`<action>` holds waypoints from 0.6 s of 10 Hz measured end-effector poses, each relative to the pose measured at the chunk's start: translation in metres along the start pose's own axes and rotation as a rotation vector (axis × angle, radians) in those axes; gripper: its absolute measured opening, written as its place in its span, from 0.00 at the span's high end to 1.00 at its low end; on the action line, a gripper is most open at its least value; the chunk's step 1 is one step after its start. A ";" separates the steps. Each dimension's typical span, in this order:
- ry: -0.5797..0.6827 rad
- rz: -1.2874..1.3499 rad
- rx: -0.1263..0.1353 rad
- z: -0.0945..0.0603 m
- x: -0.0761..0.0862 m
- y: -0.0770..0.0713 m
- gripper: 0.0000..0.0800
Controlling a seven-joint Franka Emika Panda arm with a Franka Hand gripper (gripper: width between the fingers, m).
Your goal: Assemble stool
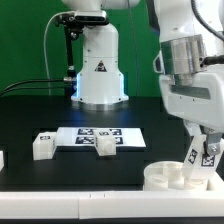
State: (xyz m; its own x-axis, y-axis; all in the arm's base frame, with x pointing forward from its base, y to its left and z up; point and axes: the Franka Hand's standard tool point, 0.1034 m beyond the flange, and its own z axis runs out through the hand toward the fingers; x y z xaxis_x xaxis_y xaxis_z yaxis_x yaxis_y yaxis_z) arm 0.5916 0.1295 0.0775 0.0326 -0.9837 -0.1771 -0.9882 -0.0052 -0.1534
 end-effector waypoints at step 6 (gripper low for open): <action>-0.010 -0.300 -0.001 -0.014 -0.008 -0.005 0.19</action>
Offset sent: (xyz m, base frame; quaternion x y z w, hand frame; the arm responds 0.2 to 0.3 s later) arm -0.0047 0.0021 0.0034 -0.0030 0.0203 -0.1625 0.9865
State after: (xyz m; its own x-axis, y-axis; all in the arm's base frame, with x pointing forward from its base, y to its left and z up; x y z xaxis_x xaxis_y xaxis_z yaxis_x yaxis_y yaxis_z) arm 0.5937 0.1351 0.0934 0.3249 -0.9362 -0.1338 -0.9342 -0.2957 -0.1996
